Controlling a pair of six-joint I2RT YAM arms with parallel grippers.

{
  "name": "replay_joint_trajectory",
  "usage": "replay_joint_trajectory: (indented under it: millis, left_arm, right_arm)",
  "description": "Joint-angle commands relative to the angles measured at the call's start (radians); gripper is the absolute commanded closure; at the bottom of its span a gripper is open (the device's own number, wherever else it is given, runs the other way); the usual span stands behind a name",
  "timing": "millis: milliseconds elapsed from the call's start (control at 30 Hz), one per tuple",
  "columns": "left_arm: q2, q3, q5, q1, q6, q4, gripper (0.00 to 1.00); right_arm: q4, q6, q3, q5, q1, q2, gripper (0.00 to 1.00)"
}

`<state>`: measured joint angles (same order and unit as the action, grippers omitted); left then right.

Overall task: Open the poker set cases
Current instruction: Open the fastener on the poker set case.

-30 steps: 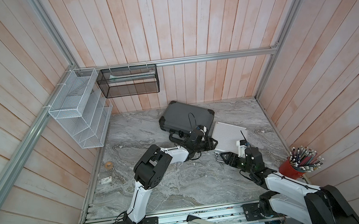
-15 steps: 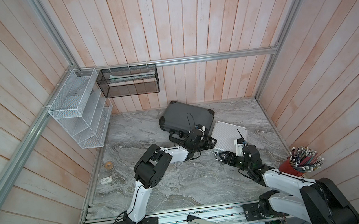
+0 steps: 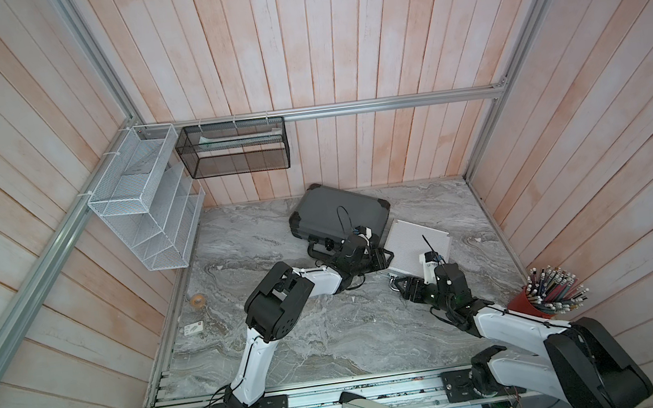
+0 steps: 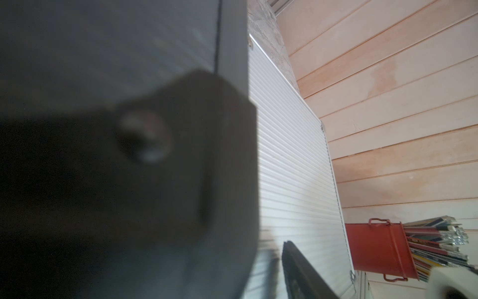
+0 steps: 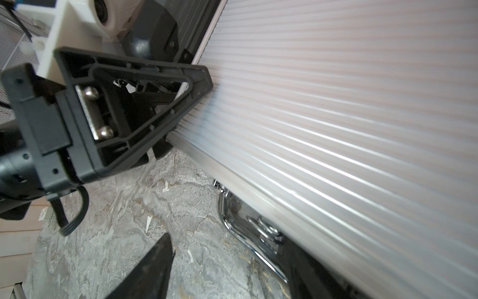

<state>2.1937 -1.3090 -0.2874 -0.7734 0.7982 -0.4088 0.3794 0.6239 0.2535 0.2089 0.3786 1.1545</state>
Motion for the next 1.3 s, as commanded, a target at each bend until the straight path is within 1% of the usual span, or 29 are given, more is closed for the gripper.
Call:
replay_joint_trajectory:
  millis: [0,200,367,533,667,733,800,900,1100,1133,1167,1200,1267]
  left_arm:
    - [0.046,0.030,-0.078,-0.015,0.058,0.007,0.38]
    - [0.043,0.050,-0.085,-0.011,0.078,-0.024,0.38]
    - [0.042,0.081,-0.102,0.003,0.117,-0.088,0.39]
    - [0.029,0.101,-0.102,0.010,0.128,-0.112,0.39]
    - [0.021,0.111,-0.102,0.014,0.130,-0.123,0.39]
    - [0.017,0.114,-0.102,0.016,0.130,-0.125,0.39]
    - [0.015,0.114,-0.102,0.016,0.125,-0.123,0.39]
    - [0.005,0.124,-0.097,0.016,0.119,-0.120,0.38]
    - [-0.026,0.161,-0.065,0.013,0.121,-0.136,0.32]
    - [-0.028,0.163,-0.060,0.012,0.118,-0.134,0.31]
    - [-0.033,0.166,-0.053,0.010,0.115,-0.130,0.31]
    - [-0.038,0.169,-0.042,0.008,0.109,-0.124,0.30]
    - [-0.049,0.176,-0.017,0.001,0.100,-0.115,0.27]
  right_arm:
    - [0.008,-0.012,0.033,0.013,0.017,-0.005,0.31]
    - [-0.001,-0.039,0.058,0.034,0.031,0.019,0.32]
    - [-0.053,-0.078,0.067,-0.003,0.088,0.003,0.32]
    - [-0.079,-0.056,0.018,-0.031,0.112,-0.035,0.32]
    - [-0.129,-0.042,0.000,-0.100,0.111,-0.098,0.31]
    - [-0.161,-0.017,-0.001,-0.164,0.105,-0.150,0.30]
    - [-0.180,-0.010,-0.005,-0.180,0.080,-0.204,0.29]
    - [-0.231,-0.008,-0.006,-0.185,0.012,-0.282,0.27]
    - [-0.359,-0.021,0.023,-0.104,-0.200,-0.391,0.24]
    - [-0.376,-0.025,0.028,-0.099,-0.229,-0.405,0.22]
    - [-0.388,-0.030,0.032,-0.097,-0.251,-0.414,0.15]
    - [-0.401,-0.038,0.039,-0.090,-0.273,-0.422,0.11]
    - [-0.417,-0.052,0.051,-0.075,-0.301,-0.431,0.10]
